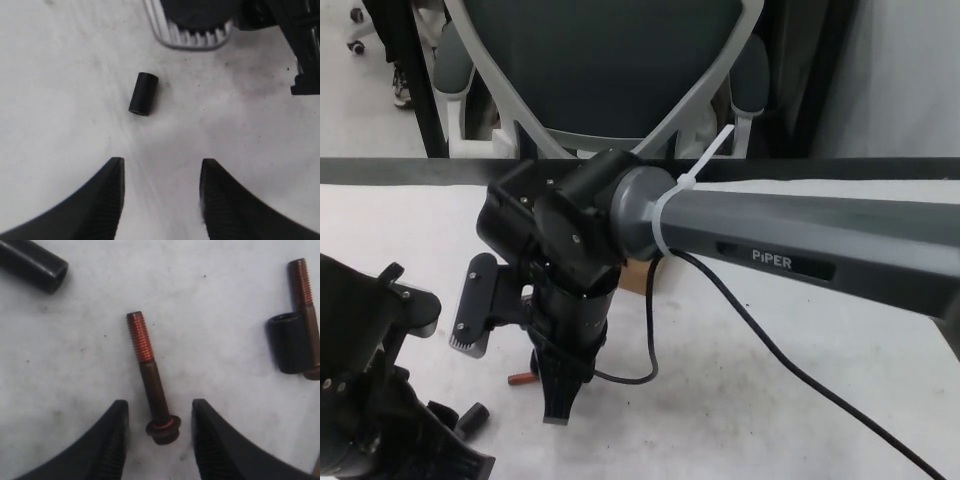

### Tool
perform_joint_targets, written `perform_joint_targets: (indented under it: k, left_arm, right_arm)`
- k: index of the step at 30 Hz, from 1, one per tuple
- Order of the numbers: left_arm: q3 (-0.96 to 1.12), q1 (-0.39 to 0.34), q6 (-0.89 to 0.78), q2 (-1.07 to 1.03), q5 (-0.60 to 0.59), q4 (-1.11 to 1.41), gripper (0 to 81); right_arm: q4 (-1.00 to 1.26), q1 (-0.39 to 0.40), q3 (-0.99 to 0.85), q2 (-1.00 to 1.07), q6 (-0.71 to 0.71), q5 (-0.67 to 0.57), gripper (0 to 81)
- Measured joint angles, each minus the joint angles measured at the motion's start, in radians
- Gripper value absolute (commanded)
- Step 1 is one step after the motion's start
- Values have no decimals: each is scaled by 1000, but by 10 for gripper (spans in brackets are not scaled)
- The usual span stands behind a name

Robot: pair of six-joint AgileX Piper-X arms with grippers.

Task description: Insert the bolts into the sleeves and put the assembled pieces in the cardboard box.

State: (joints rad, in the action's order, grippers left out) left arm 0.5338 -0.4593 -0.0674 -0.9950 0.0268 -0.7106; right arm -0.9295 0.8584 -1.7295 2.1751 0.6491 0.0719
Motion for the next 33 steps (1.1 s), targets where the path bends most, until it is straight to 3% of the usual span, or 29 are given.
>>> perform_joint_targets:
  k: [18, 28, 33]
  left_arm:
    - [0, 0, 0, 0, 0, 9, 447]
    - [0, 0, 0, 0, 0, 9, 447]
    - [0, 0, 0, 0, 0, 12, 447]
  right_arm:
    - [24, -46, -9, 9, 0, -108, 396]
    - [21, -46, -9, 9, 0, -108, 396]
    - [-37, -46, -17, 9, -6, -39, 396]
